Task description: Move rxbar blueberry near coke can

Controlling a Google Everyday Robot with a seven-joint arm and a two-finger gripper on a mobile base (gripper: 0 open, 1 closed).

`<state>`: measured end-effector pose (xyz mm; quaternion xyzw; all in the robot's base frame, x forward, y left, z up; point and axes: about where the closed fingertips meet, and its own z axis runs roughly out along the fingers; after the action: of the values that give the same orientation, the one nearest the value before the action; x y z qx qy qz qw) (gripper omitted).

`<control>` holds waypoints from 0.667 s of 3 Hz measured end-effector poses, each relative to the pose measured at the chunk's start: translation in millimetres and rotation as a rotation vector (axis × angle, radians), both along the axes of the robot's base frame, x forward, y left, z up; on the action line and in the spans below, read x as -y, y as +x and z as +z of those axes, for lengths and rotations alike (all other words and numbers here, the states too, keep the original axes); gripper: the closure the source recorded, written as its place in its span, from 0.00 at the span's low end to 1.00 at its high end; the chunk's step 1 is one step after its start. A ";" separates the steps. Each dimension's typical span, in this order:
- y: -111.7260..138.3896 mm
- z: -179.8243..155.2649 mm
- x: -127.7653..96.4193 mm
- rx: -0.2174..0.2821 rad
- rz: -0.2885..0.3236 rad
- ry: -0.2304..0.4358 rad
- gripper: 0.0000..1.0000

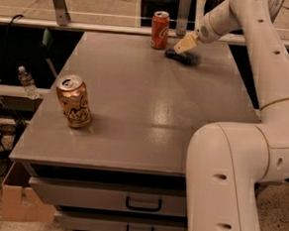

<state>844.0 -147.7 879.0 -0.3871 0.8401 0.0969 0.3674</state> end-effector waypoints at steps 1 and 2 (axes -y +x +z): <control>1.4 0.9 -0.5 0.000 -0.005 0.004 0.00; -2.2 19.8 13.5 0.036 -0.021 0.033 0.00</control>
Offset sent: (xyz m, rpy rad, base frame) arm -0.0179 -0.0405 0.0555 0.0770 -0.1048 -0.0527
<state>841.8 -161.2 898.8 -0.3738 0.8356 0.1002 0.3899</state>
